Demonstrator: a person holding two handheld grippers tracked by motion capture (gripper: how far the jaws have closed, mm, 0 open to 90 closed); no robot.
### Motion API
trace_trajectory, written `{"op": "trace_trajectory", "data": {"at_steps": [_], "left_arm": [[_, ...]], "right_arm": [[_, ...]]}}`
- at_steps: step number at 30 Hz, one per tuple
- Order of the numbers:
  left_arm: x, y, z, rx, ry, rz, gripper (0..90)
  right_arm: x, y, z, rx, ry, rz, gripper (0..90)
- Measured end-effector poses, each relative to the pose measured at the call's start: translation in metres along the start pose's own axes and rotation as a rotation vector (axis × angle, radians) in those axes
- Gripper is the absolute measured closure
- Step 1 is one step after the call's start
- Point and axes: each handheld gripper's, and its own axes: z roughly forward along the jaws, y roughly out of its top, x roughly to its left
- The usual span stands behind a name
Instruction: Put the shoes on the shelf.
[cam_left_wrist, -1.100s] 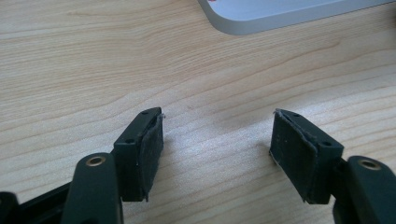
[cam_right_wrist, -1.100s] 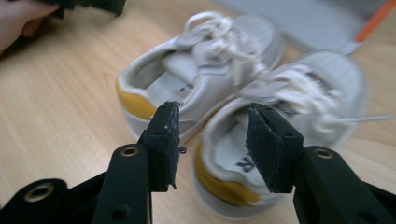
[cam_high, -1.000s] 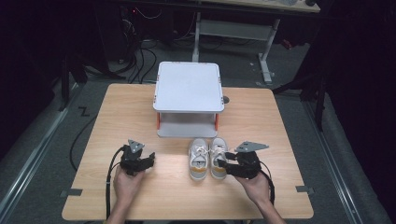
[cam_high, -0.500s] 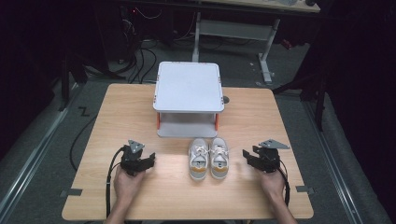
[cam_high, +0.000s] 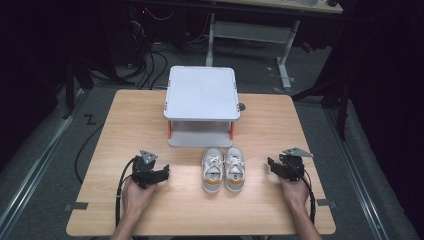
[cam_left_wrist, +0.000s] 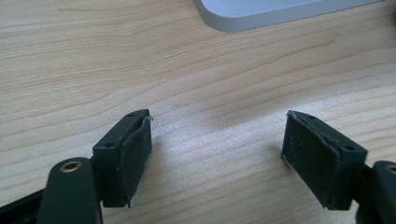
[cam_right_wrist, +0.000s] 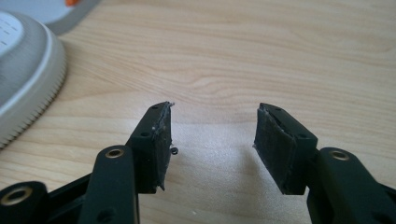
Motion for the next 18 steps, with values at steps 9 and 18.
{"op": "trace_trajectory", "data": {"at_steps": [9, 18], "left_arm": [[-0.015, 0.01, -0.012, 0.067, -0.038, 0.022, 31.6], [-0.054, 0.028, -0.043, 0.009, -0.157, 0.056, 33.6]], "right_arm": [[-0.001, -0.001, 0.004, 0.024, -0.005, -0.013, 38.8], [-0.002, -0.002, 0.004, 0.025, -0.004, -0.012, 38.2]]}}
